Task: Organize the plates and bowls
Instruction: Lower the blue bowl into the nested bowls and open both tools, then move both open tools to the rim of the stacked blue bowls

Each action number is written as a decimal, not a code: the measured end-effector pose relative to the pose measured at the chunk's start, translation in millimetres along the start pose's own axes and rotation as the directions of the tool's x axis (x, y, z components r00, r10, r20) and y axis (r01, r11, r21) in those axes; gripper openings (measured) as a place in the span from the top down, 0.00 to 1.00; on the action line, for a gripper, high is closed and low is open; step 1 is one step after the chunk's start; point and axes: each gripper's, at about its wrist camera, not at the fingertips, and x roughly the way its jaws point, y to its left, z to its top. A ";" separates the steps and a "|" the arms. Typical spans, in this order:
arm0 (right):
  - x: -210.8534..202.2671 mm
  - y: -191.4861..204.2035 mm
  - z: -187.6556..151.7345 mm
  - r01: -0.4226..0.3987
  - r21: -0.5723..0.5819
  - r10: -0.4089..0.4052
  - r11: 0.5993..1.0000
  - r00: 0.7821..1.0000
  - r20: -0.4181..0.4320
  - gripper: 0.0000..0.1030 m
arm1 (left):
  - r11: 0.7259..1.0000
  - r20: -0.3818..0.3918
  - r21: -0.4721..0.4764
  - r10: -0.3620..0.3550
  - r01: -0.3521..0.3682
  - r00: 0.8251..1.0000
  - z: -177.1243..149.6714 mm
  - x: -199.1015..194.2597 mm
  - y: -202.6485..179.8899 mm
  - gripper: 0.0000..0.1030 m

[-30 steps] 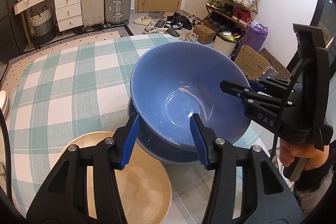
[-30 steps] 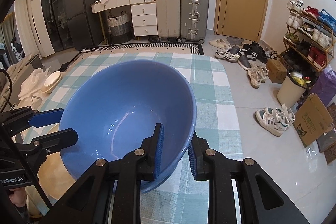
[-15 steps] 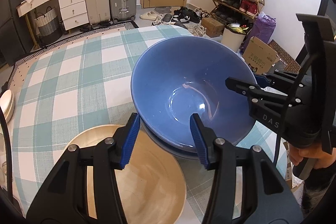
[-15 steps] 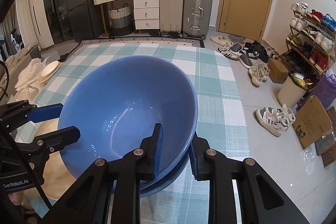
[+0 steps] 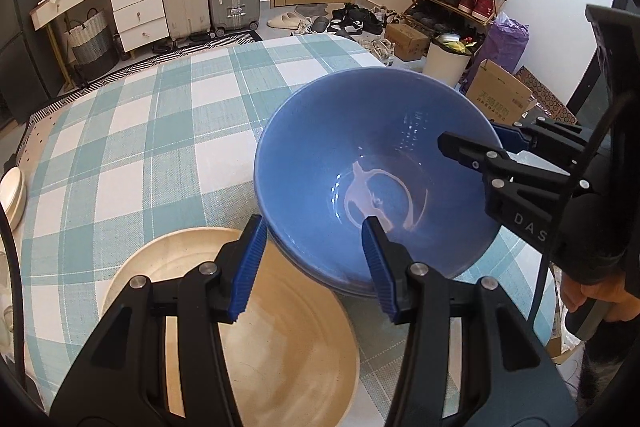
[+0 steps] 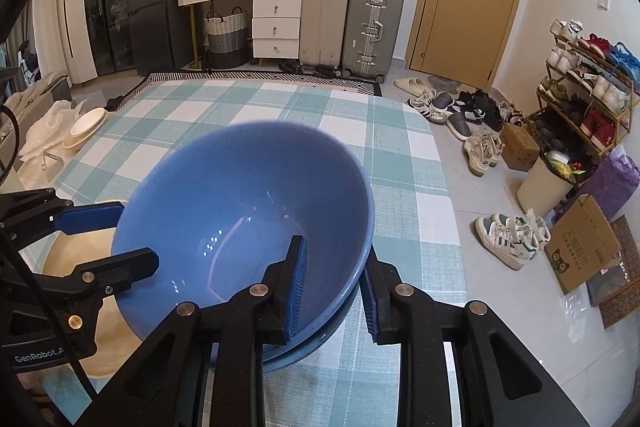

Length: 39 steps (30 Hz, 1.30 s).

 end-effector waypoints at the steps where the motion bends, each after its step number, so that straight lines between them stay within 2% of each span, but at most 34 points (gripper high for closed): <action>1: -1.2 -0.6 0.3 0.004 0.001 -0.004 1.000 1.000 0.003 0.75 | 1.000 0.000 0.000 0.000 0.000 1.000 0.1 0.9 0.4 0.55; 7: 1.0 -5.8 -1.9 0.000 0.015 0.000 1.000 1.000 -0.012 0.75 | 1.000 -0.005 -0.001 0.003 -0.003 1.000 -0.6 2.3 -0.1 0.55; 10: 0.1 -8.1 -1.5 -0.015 0.022 0.015 1.000 1.000 -0.009 0.71 | 1.000 -0.015 -0.010 -0.001 0.000 1.000 -0.8 6.1 2.7 0.54; 14: -2.0 -10.5 -0.8 -0.036 0.034 0.036 0.999 0.999 0.004 0.53 | 1.000 -0.013 -0.013 0.001 -0.001 1.000 0.1 9.3 7.6 0.45; 19: -3.6 -11.5 -1.6 -0.045 0.043 0.045 0.998 0.999 0.006 0.44 | 1.000 0.000 -0.019 -0.002 0.002 1.000 3.7 10.4 12.5 0.29; 21: -4.9 -13.2 -1.9 -0.063 0.055 0.062 0.996 0.998 0.010 0.31 | 1.000 0.008 -0.018 -0.007 0.007 1.000 5.2 9.6 15.1 0.28; 24: -7.3 -15.8 -2.2 -0.073 0.068 0.072 0.995 0.997 0.021 0.24 | 1.000 0.009 -0.023 -0.011 0.012 1.000 7.1 9.4 18.6 0.26; 30: -7.0 -21.7 -4.0 -0.071 0.101 0.070 0.992 0.997 0.018 0.12 | 0.999 0.004 -0.042 -0.034 0.034 0.999 12.7 12.8 25.5 0.20; 34: -5.0 -28.9 -6.6 -0.072 0.140 0.071 0.987 0.997 0.015 0.07 | 0.998 -0.004 -0.056 -0.037 0.037 0.999 16.1 18.4 29.4 0.02; 39: 1.1 -41.1 -10.8 -0.097 0.192 0.098 0.977 0.995 0.004 0.06 | 0.996 -0.014 -0.074 -0.054 0.053 0.998 21.3 26.0 32.3 0.02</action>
